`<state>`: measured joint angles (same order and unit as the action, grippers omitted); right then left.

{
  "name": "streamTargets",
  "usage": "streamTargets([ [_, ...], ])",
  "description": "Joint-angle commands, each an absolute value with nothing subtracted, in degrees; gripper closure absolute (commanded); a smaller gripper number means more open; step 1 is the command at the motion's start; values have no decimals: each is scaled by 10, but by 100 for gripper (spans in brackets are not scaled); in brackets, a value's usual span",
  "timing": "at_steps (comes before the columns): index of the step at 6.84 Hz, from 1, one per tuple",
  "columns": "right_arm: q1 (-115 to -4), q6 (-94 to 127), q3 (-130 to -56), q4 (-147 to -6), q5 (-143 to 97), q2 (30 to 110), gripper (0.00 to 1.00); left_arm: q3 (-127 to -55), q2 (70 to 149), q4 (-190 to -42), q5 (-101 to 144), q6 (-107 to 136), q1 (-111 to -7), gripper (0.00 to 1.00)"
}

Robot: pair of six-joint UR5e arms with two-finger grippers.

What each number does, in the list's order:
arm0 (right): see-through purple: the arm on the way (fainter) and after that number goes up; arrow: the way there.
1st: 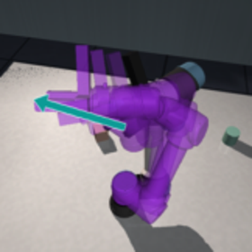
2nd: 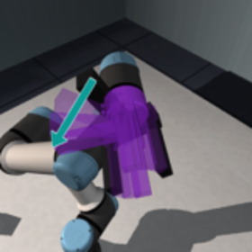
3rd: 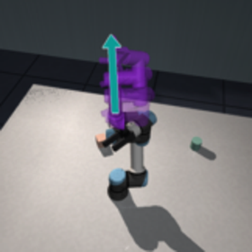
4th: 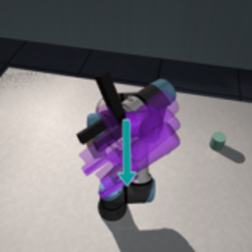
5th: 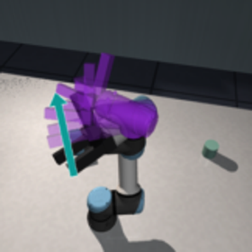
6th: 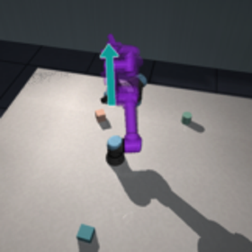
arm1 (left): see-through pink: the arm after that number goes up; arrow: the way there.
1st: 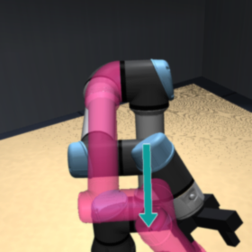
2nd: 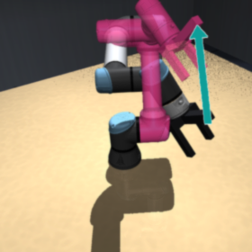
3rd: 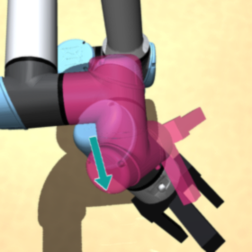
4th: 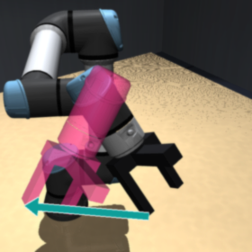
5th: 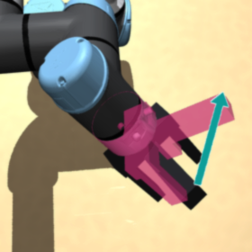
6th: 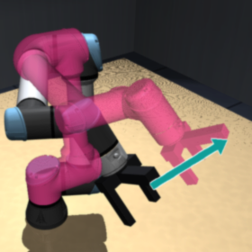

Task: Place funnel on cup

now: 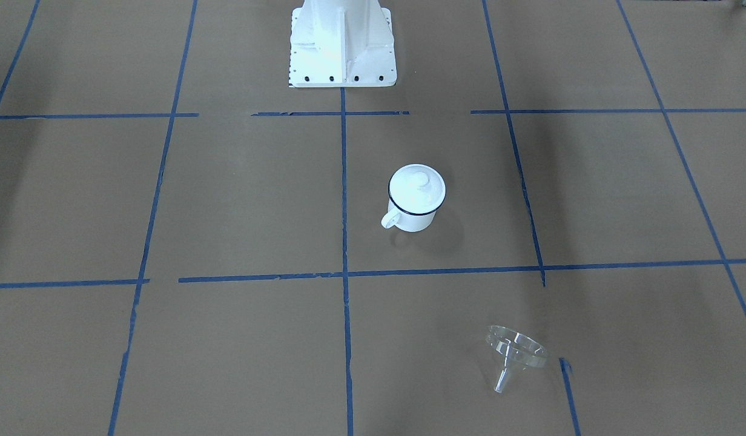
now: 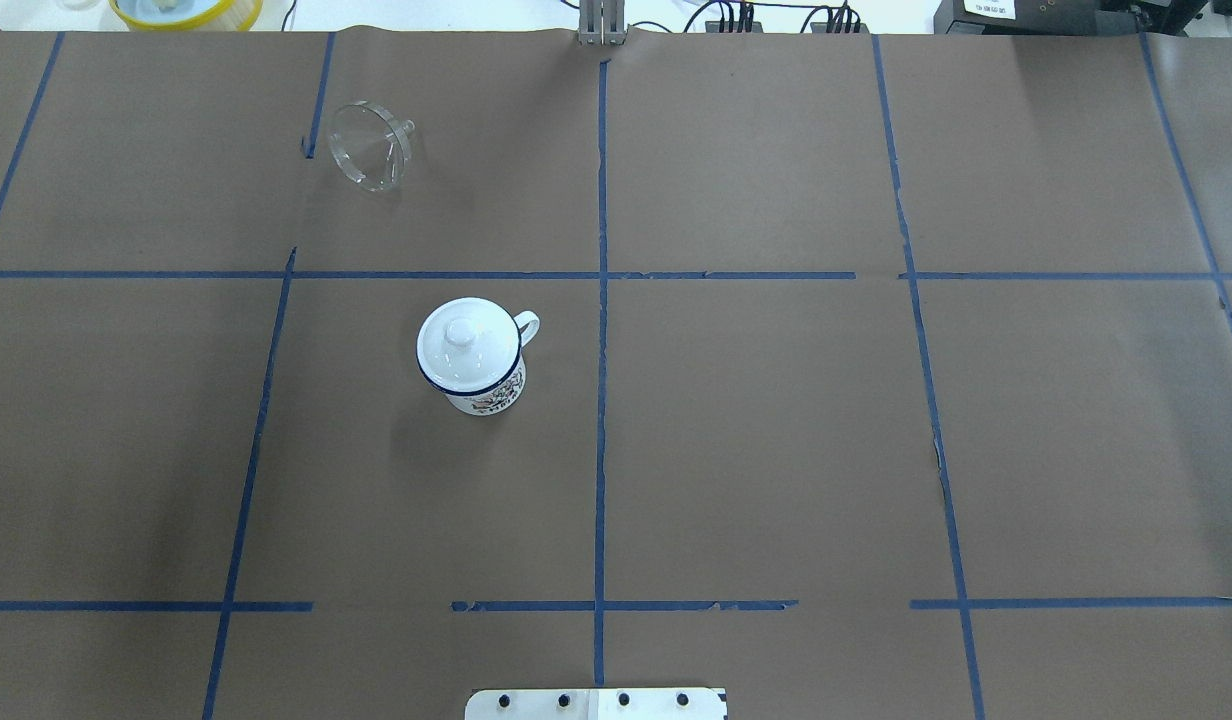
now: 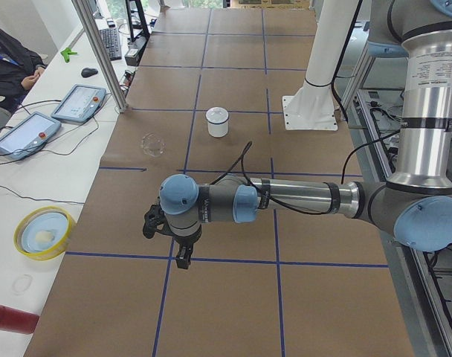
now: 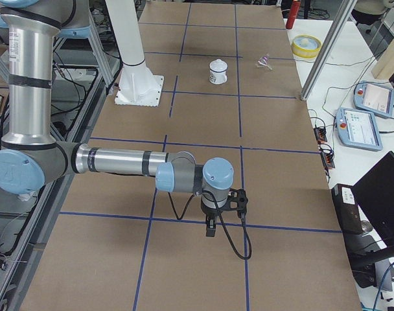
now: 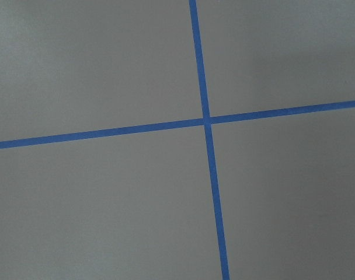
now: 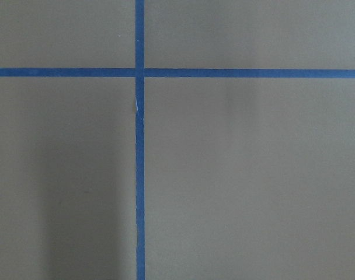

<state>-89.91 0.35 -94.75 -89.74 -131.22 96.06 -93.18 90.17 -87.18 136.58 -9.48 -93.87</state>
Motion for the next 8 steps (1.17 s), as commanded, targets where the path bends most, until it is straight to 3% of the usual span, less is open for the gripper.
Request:
streamTargets([
  [1,-899,4,-947,-897,-1312,961,0,-937,907,-872,1366,-94,-938,0],
  [4,-899,4,-947,-897,-1312,961,0,-939,905,-872,1365,-94,-937,0],
  [8,-899,4,-947,-897,-1312,961,0,-957,1004,-957,1329,-96,-940,0],
])
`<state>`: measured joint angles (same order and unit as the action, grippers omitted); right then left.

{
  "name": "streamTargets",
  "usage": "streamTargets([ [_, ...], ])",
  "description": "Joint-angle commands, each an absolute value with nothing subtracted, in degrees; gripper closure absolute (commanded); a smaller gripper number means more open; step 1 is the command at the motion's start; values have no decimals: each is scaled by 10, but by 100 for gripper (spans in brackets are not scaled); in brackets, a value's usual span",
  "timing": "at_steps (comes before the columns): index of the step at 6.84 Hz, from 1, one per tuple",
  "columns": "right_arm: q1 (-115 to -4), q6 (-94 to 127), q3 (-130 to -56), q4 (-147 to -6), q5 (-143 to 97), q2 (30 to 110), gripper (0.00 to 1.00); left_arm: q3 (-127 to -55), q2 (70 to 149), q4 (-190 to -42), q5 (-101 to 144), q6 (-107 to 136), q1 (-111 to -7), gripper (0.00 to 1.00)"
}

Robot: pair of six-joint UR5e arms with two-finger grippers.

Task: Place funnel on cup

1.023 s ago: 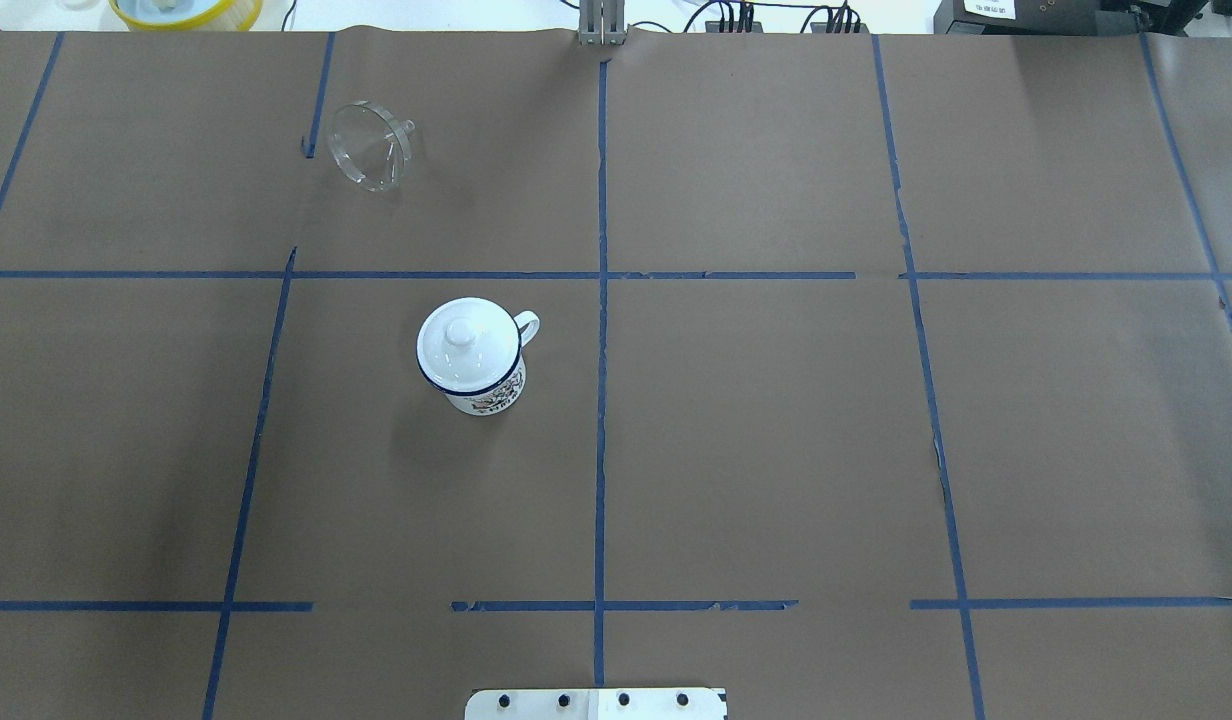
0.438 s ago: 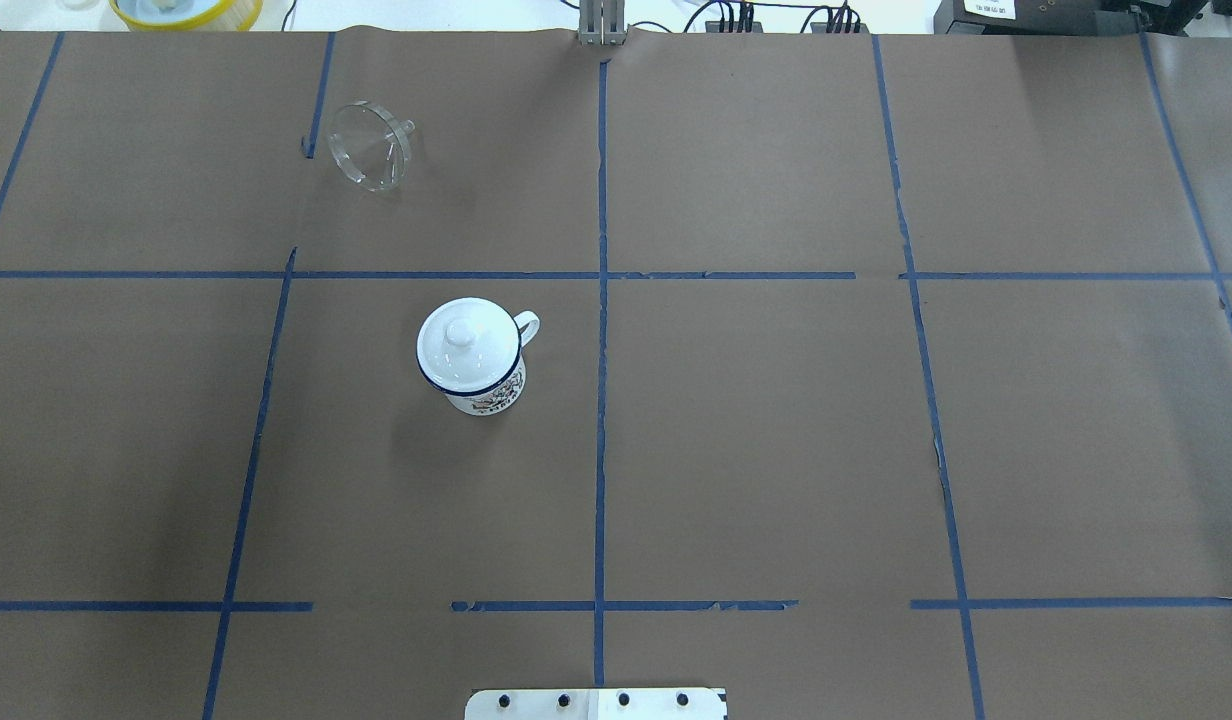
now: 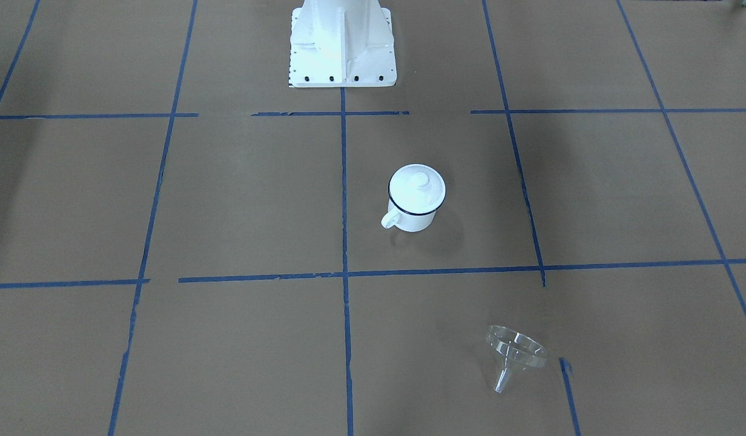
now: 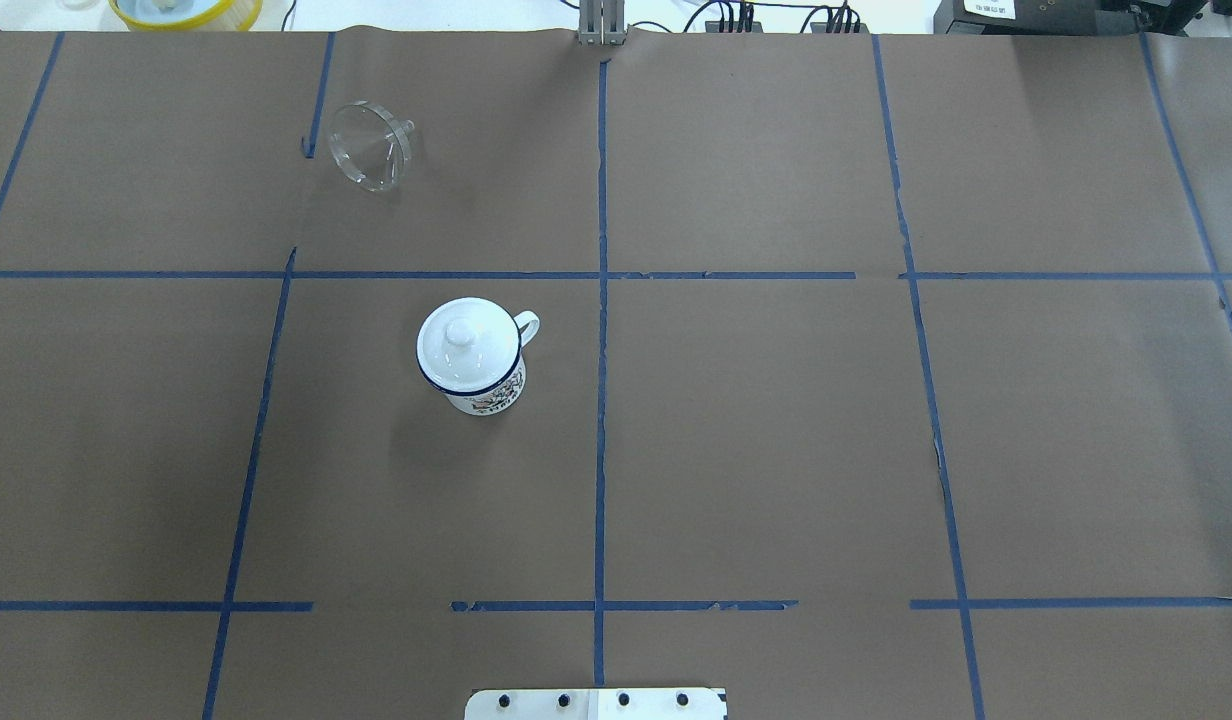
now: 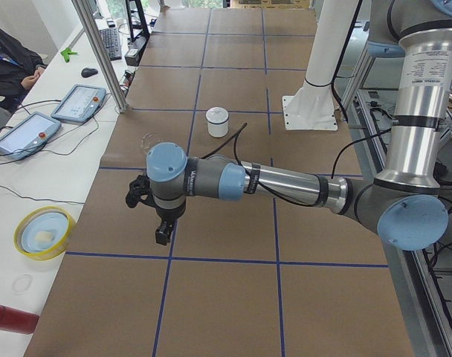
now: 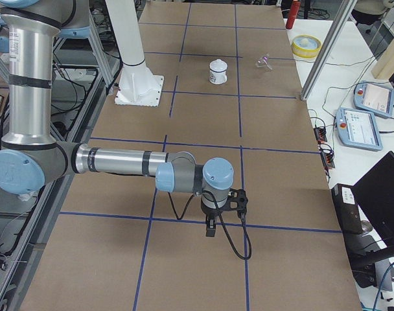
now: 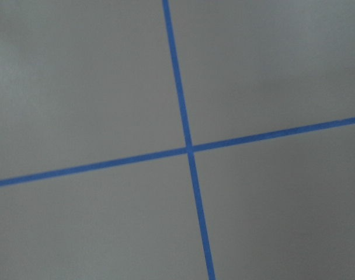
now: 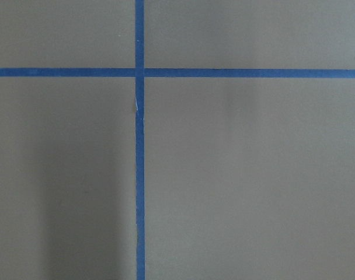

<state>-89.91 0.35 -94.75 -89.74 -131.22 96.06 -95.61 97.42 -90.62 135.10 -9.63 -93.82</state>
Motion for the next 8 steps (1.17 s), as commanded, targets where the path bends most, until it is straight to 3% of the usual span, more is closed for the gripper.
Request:
streamTargets([
  [1,-899,4,-947,-897,-1312,961,0,-964,1002,-1038,1332,-66,-939,0],
  [3,-899,4,-947,-897,-1312,961,0,-1006,1015,-1090,1346,171,-922,0],
  [5,-899,4,-947,-897,-1312,961,0,-1062,1035,-1046,1346,256,-768,0],
  [8,-899,4,-947,-897,-1312,961,0,-1063,1192,-921,1258,584,-553,0],
])
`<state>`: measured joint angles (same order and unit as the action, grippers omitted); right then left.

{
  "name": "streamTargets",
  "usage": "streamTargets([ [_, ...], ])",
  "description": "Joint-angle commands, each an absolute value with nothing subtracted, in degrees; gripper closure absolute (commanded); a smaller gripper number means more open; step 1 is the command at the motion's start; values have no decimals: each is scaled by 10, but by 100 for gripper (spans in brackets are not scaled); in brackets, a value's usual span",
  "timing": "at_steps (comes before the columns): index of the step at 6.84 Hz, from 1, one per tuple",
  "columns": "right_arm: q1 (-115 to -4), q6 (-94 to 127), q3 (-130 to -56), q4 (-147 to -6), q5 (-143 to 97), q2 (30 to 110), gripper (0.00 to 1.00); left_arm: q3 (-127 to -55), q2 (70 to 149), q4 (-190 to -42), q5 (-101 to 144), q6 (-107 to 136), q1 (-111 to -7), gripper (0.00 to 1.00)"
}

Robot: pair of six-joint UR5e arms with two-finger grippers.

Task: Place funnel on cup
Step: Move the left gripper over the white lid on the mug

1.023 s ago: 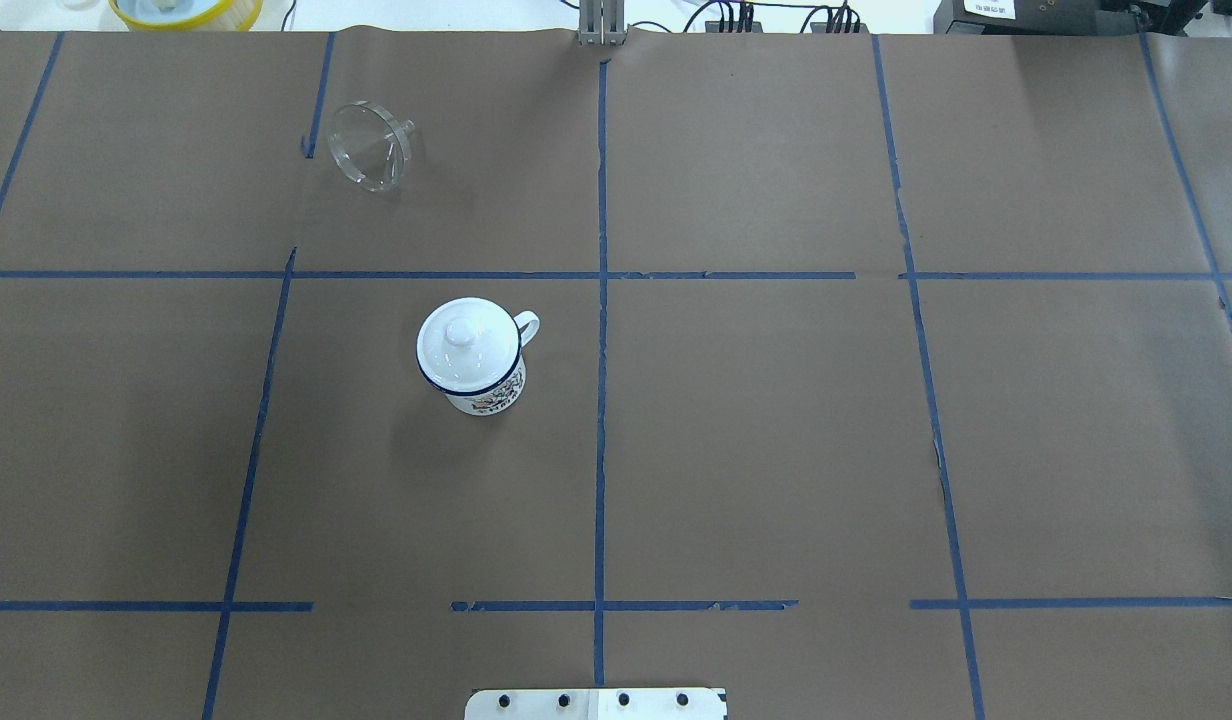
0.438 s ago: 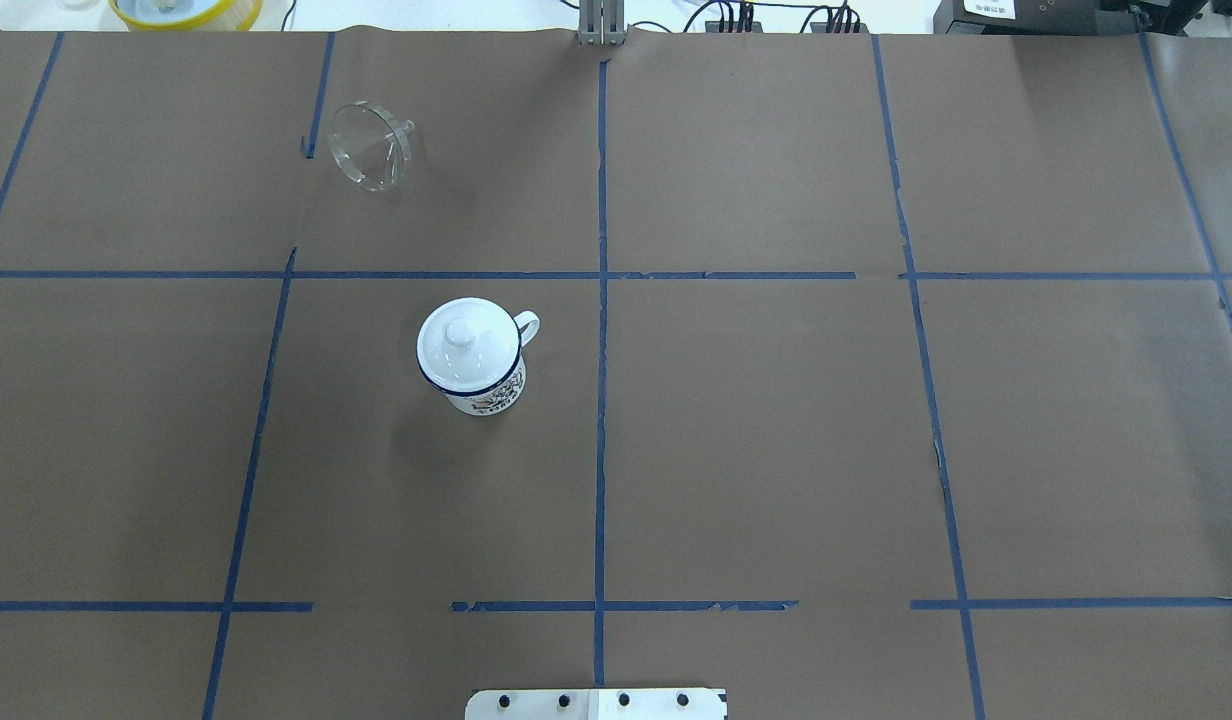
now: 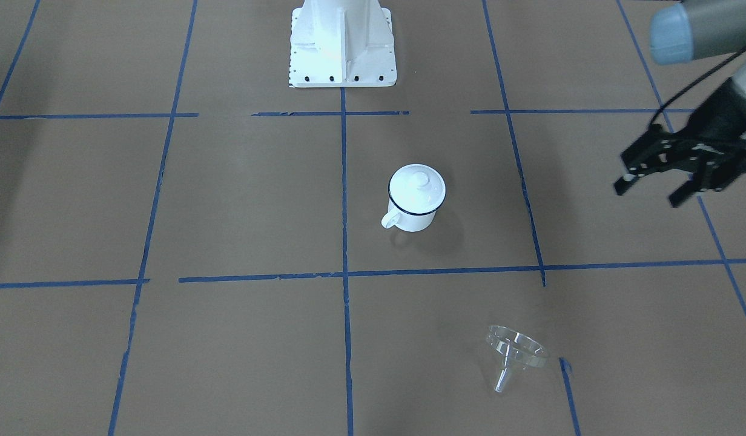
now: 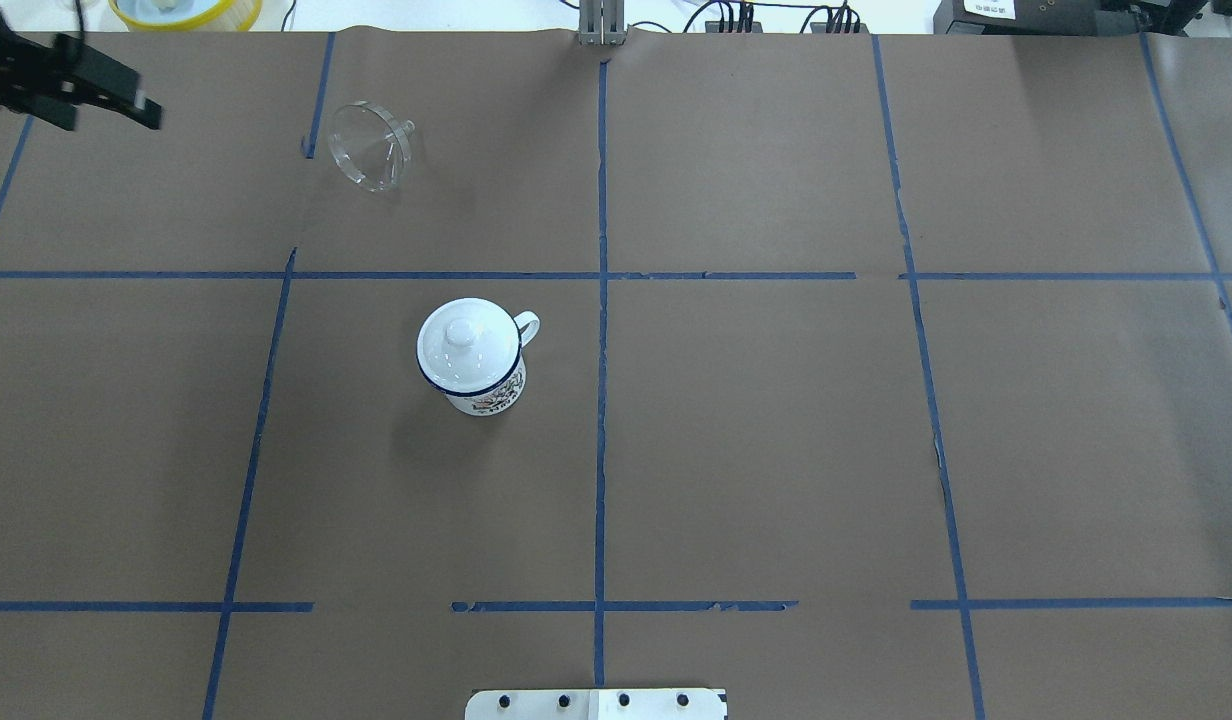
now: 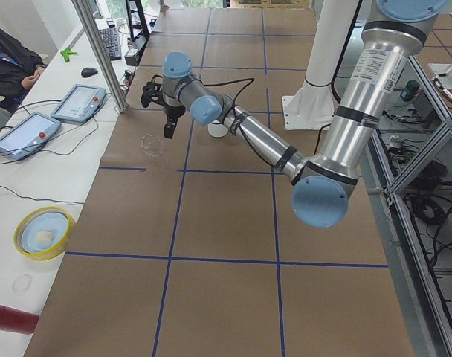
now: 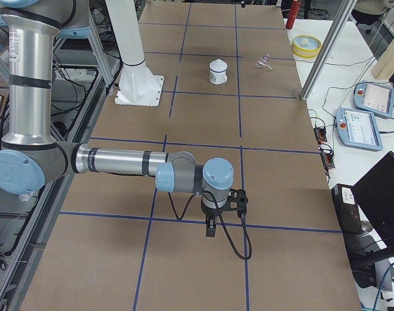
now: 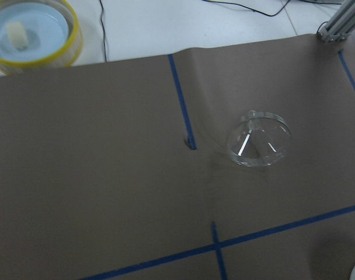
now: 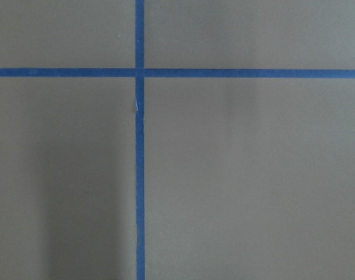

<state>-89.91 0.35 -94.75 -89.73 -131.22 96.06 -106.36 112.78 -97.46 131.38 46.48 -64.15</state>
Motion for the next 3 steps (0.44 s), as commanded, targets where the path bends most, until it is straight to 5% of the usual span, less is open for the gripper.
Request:
streamTargets([
  [1,-899,4,-947,-897,-1312,961,0,-1054,1251,-845,1228,638,-491,0],
  [3,-899,4,-947,-897,-1312,961,0,-1043,1288,-823,1172,746,-408,0],
])
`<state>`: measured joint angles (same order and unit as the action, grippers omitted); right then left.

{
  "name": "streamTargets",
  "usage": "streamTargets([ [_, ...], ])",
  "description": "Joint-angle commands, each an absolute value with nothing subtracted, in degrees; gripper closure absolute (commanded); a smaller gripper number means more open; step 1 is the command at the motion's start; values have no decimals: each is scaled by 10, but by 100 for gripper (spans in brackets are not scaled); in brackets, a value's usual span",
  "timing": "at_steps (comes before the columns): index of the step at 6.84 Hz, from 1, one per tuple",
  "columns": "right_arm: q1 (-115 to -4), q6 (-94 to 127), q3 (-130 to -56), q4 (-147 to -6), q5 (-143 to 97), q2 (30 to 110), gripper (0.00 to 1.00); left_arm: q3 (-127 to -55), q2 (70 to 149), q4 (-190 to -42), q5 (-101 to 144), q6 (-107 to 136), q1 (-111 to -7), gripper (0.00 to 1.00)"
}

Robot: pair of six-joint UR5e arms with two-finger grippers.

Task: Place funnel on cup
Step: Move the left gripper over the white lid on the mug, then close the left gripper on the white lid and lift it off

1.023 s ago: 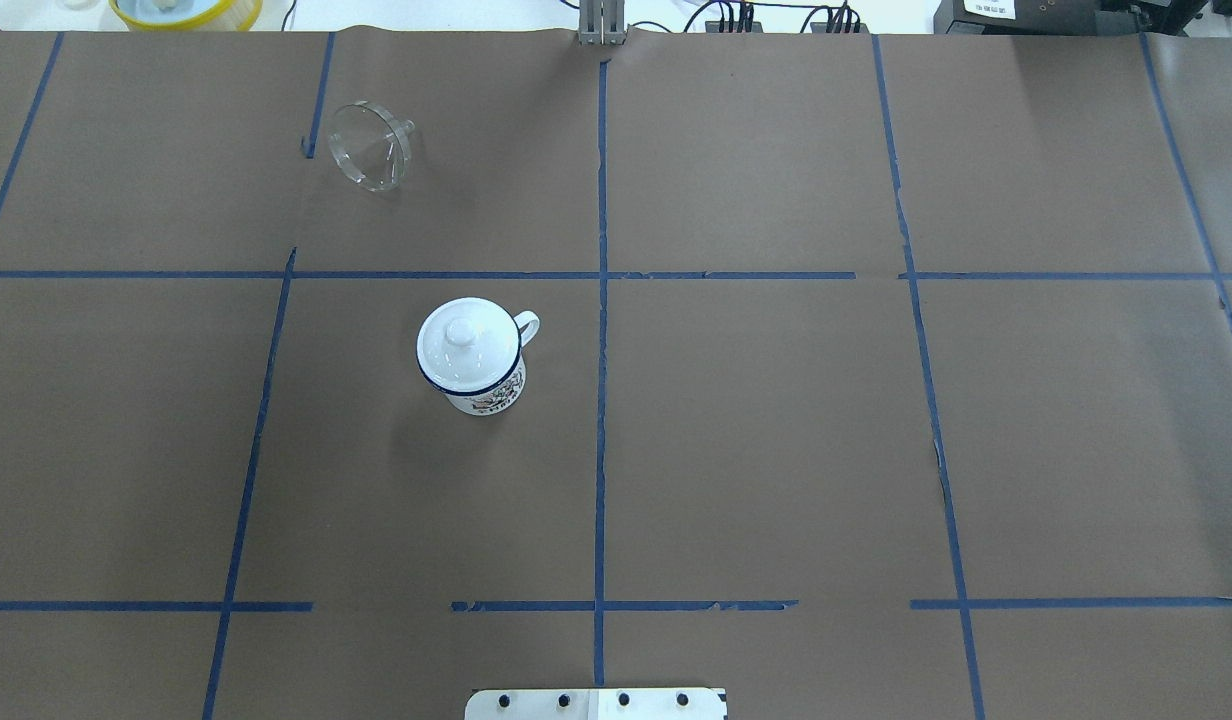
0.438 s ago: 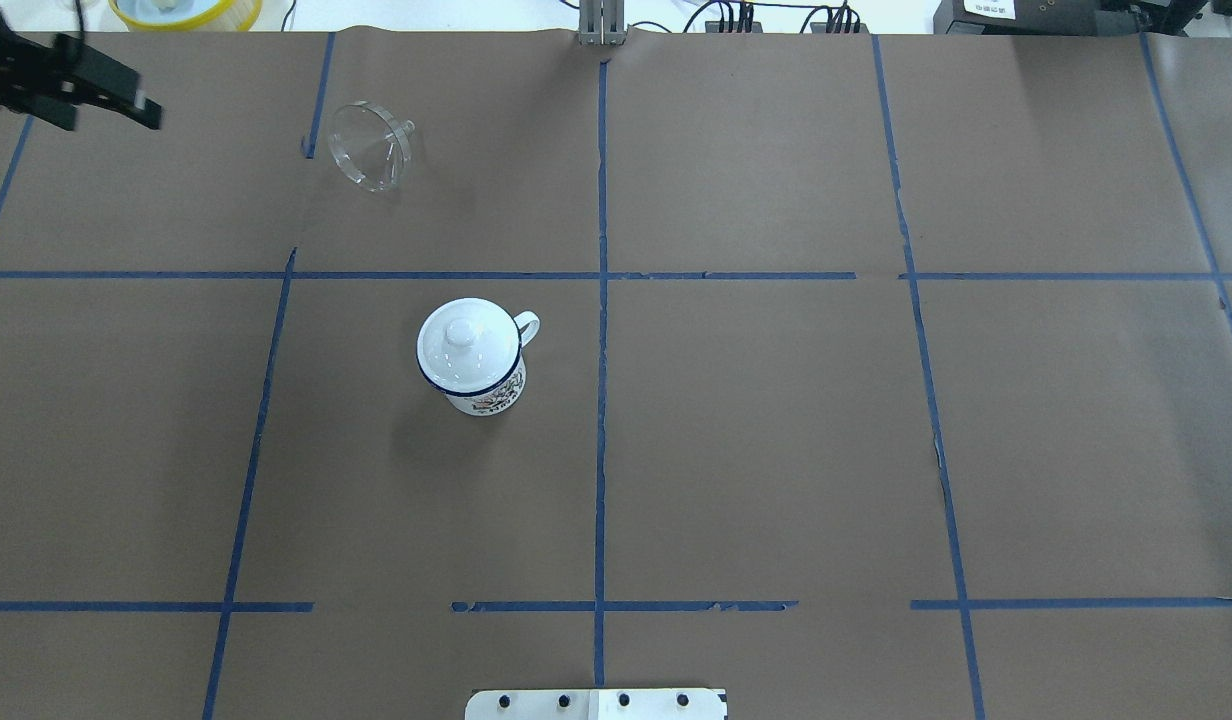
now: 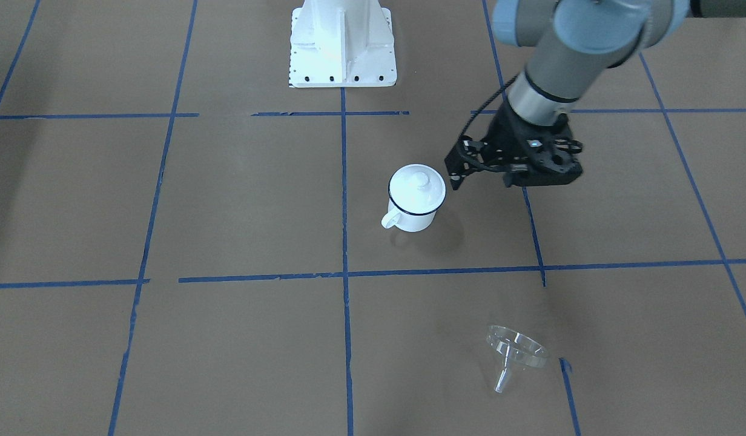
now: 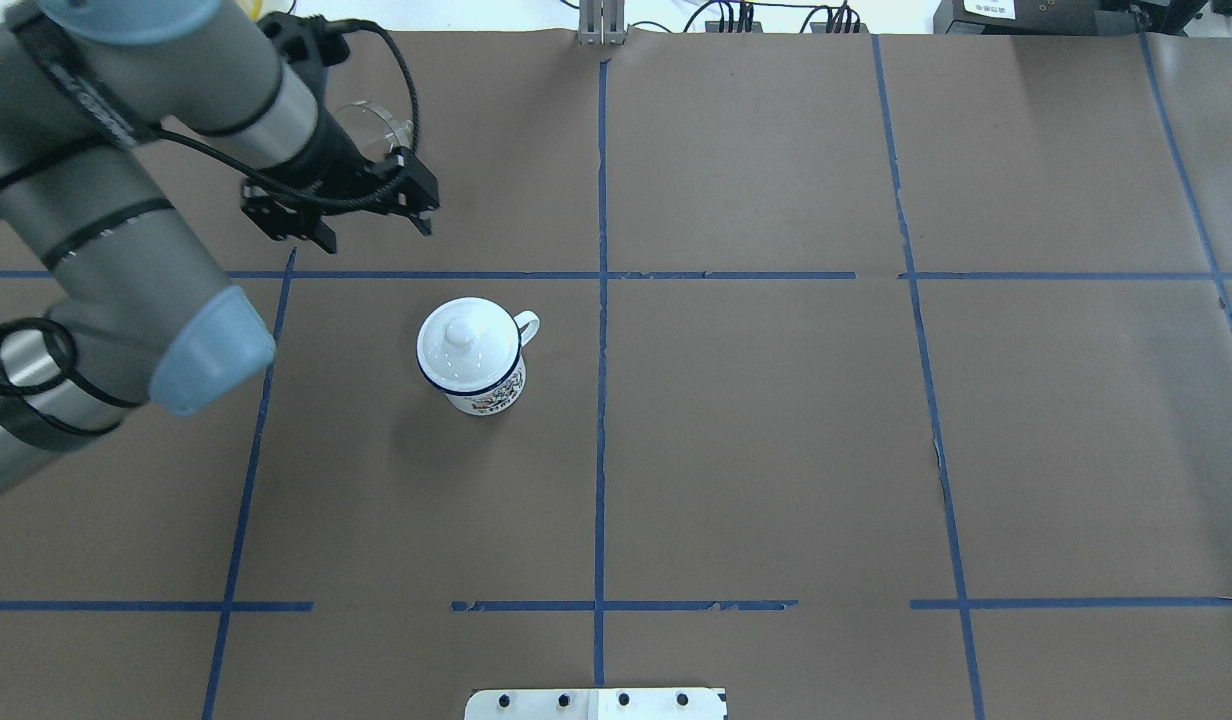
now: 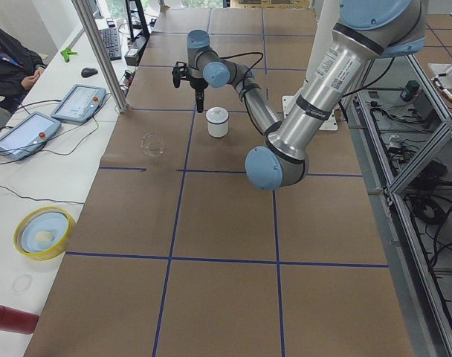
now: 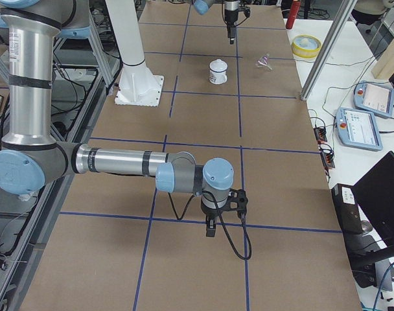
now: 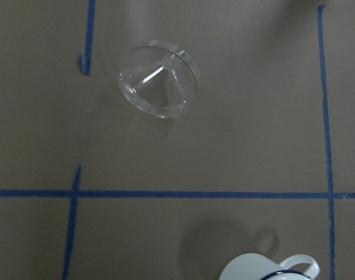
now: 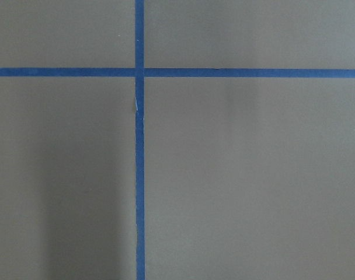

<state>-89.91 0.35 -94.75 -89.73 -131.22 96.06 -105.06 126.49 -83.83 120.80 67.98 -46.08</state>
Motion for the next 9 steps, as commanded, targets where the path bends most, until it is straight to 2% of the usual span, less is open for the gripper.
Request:
streamTargets([
  [1,-899,4,-947,-897,-1312,961,0,-1006,1308,-823,1142,752,-397,0],
  [9,-899,4,-947,-897,-1312,961,0,-997,1296,-824,1112,751,-370,1],
])
